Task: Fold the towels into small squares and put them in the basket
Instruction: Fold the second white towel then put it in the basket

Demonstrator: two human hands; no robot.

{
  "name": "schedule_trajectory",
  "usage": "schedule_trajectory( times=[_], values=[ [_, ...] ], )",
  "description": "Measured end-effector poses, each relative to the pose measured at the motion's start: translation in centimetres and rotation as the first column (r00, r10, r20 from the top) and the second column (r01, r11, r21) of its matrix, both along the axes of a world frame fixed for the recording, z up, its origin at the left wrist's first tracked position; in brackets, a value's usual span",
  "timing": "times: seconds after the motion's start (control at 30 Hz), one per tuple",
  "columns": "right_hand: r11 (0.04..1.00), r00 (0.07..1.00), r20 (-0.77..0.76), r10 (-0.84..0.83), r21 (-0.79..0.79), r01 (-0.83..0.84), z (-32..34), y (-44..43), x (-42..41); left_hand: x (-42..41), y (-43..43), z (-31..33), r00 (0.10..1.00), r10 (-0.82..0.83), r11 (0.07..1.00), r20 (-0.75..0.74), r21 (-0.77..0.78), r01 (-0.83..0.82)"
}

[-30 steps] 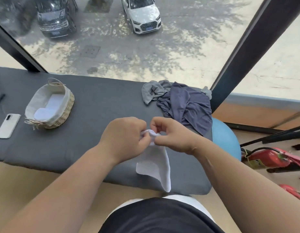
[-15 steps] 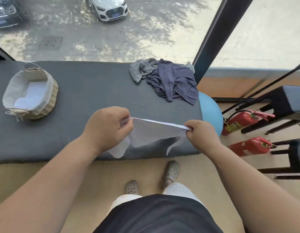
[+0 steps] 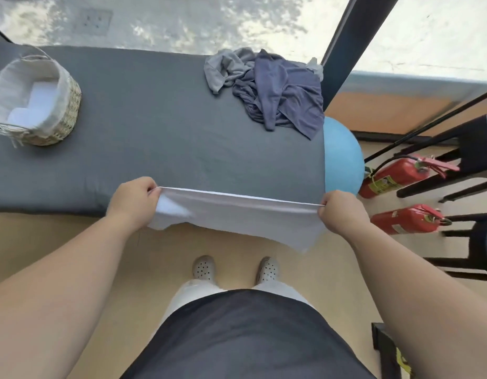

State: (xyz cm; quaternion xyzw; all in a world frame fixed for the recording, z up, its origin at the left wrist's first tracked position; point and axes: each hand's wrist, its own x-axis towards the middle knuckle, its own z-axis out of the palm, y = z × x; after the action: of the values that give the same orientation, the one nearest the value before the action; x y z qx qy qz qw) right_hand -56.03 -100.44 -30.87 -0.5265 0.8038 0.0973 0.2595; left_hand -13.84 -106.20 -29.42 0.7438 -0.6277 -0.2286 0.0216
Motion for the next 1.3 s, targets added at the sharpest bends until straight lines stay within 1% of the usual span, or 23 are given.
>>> schedule_trajectory(
  times=[0.1, 0.23, 0.33, 0.4, 0.5, 0.6, 0.67, 0.73, 0.77, 0.8, 0.87, 0.93, 0.97, 1.0, 1.07, 1.13, 1.3],
  values=[
    [0.999, 0.999, 0.029, 0.031, 0.010, -0.032, -1.1, -0.1, -1.6, -0.3, 1.8, -1.6, 0.995, 0.092, 0.995, 0.040, 0.040, -0.094],
    [1.000, 0.991, 0.130, 0.017, 0.009, -0.018, -2.7, -0.6, -2.8, -1.4, 2.6, -3.0, 0.986, 0.127, 0.990, 0.105, 0.043, -0.133],
    [0.998, 0.992, 0.123, 0.012, 0.053, -0.019, -4.0, -1.2, -3.3, -2.2, 1.2, -4.1, 0.983, 0.117, 0.990, 0.141, 0.062, -0.127],
    [0.997, 0.994, 0.111, -0.012, 0.081, 0.003, -5.2, -2.0, -3.5, -2.5, -0.4, -5.5, 0.985, 0.078, 0.991, 0.151, 0.099, -0.094],
    [0.993, 0.993, 0.082, -0.084, 0.092, 0.077, -7.2, -3.3, -3.5, -2.4, -3.3, -8.5, 0.990, -0.004, 0.988, 0.143, 0.150, -0.018],
    [0.968, 0.966, 0.070, -0.248, 0.061, 0.244, -9.2, -4.7, -3.0, -2.9, -6.3, -11.8, 0.987, -0.069, 0.982, 0.144, 0.182, 0.042],
    [0.939, 0.935, 0.078, -0.345, 0.021, 0.344, -10.6, -6.1, -2.4, -3.5, -8.1, -13.6, 0.990, -0.055, 0.983, 0.126, 0.180, 0.032],
    [0.924, 0.920, 0.095, -0.379, -0.017, 0.383, -12.3, -8.1, -2.1, -4.4, -10.0, -15.4, 0.990, -0.074, 0.986, 0.121, 0.160, 0.054],
    [0.927, 0.924, 0.100, -0.370, -0.029, 0.374, -13.1, -9.2, -2.0, -4.9, -11.0, -16.3, 0.985, -0.107, 0.986, 0.135, 0.142, 0.087],
    [0.938, 0.936, 0.089, -0.340, -0.037, 0.345, -14.1, -10.3, -2.0, -5.2, -12.0, -17.3, 0.976, -0.148, 0.983, 0.159, 0.128, 0.129],
    [0.973, 0.974, 0.026, -0.224, -0.053, 0.225, -16.1, -12.3, -2.3, -5.6, -13.9, -19.2, 0.952, -0.218, 0.973, 0.213, 0.120, 0.196],
    [0.992, 0.992, -0.055, -0.116, -0.066, 0.112, -18.1, -14.0, -3.1, -5.8, -15.9, -21.0, 0.939, -0.240, 0.969, 0.245, 0.121, 0.216],
    [0.993, 0.993, -0.066, -0.101, -0.075, 0.096, -19.0, -14.9, -3.7, -5.8, -16.9, -21.9, 0.940, -0.237, 0.970, 0.247, 0.111, 0.215],
    [0.991, 0.993, -0.045, -0.109, -0.086, 0.105, -19.8, -15.7, -4.3, -5.7, -18.0, -22.8, 0.942, -0.227, 0.973, 0.248, 0.094, 0.210],
    [0.975, 0.981, 0.074, -0.180, -0.115, 0.188, -21.1, -17.5, -5.3, -5.5, -19.9, -24.2, 0.947, -0.202, 0.979, 0.248, 0.043, 0.197],
    [0.956, 0.962, 0.151, -0.226, -0.158, 0.249, -22.0, -19.0, -6.1, -5.7, -21.8, -25.0, 0.950, -0.187, 0.980, 0.249, -0.018, 0.198],
    [0.919, 0.956, 0.226, -0.188, -0.302, 0.252, -22.7, -23.0, -6.8, -5.9, -26.2, -26.1, 0.928, -0.206, 0.947, 0.311, -0.173, 0.269]
  ],
)
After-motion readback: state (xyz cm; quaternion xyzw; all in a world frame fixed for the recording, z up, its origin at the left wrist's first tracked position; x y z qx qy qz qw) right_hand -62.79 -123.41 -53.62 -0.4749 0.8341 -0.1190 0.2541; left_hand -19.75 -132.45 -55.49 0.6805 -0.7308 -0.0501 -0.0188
